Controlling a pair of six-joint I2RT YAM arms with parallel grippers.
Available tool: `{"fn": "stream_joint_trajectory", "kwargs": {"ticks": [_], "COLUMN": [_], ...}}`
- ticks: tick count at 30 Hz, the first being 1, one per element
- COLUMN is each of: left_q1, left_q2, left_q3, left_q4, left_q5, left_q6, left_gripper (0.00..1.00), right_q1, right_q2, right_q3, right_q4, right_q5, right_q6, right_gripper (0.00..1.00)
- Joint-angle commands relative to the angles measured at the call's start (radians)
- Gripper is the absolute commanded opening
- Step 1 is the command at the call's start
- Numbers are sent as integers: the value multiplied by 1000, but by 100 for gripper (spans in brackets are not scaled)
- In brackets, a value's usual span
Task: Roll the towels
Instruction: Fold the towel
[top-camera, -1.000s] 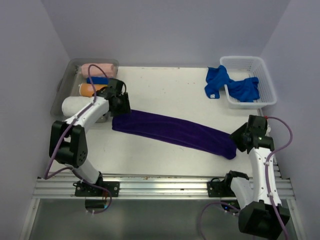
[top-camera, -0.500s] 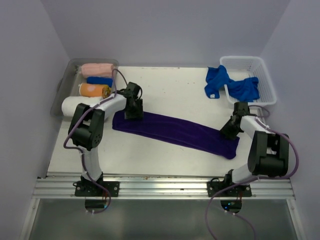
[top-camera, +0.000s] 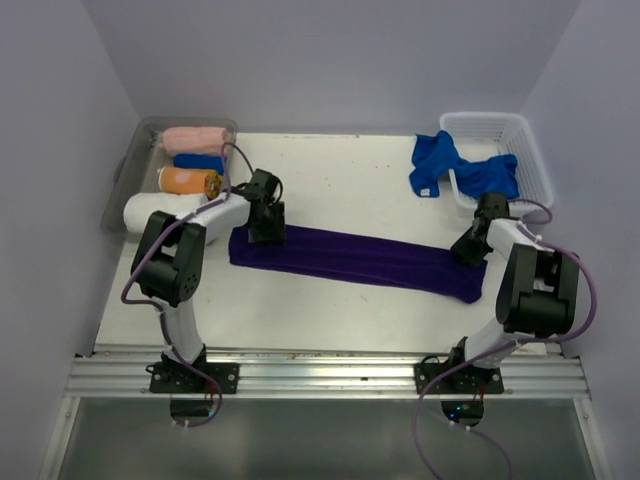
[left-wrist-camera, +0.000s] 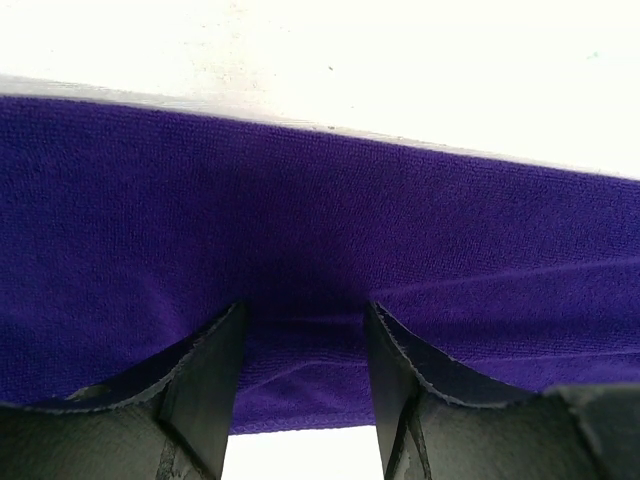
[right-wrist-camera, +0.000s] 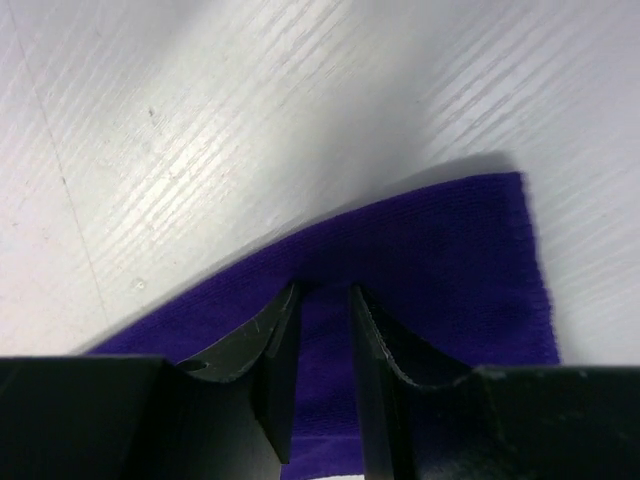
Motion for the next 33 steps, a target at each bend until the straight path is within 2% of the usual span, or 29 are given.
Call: {"fn": "stream_joint_trajectory", "kwargs": {"ticks": [1, 5, 7, 9, 12, 15, 19, 20, 25, 33], "left_q1": [4, 4, 4, 4, 4, 9, 9, 9, 9, 12], "left_q2": [-19, -64, -94, -98, -67, -39, -16, -12, -7, -10], "left_q3": [5, 45, 52, 68, 85, 82, 82, 82, 85, 82], "left_q4": [-90, -101, -92, -89, -107, -106, -94, -92, -98, -101], "left_q5": [-56, -69, -61, -58, -84, -81, -52, -52, -52, -55], "left_q6": [29, 32, 30, 35, 38, 39, 32, 32, 29, 36], "left_gripper": [55, 56, 57, 57, 57, 57, 57, 57, 56, 56], "right_q1": [-19, -12, 52, 147, 392, 541, 697, 720, 791, 834], "right_q2": [-72, -236, -338, -402, -430, -409, -309, -242, -126, -8], "right_q3": [16, -9, -31, -59, -103, -97, -17, 21, 56, 99], "right_q4": [9, -40, -65, -86, -77, -65, -109, -121, -94, -66], "right_q5": [129, 68, 37, 55, 25, 25, 43, 64, 31, 100], "right_q6": [-44, -67, -68, -50, -4, 10, -47, -57, 11, 91], "right_gripper": [31, 36, 38, 40, 39, 37, 38, 38, 38, 38]}}
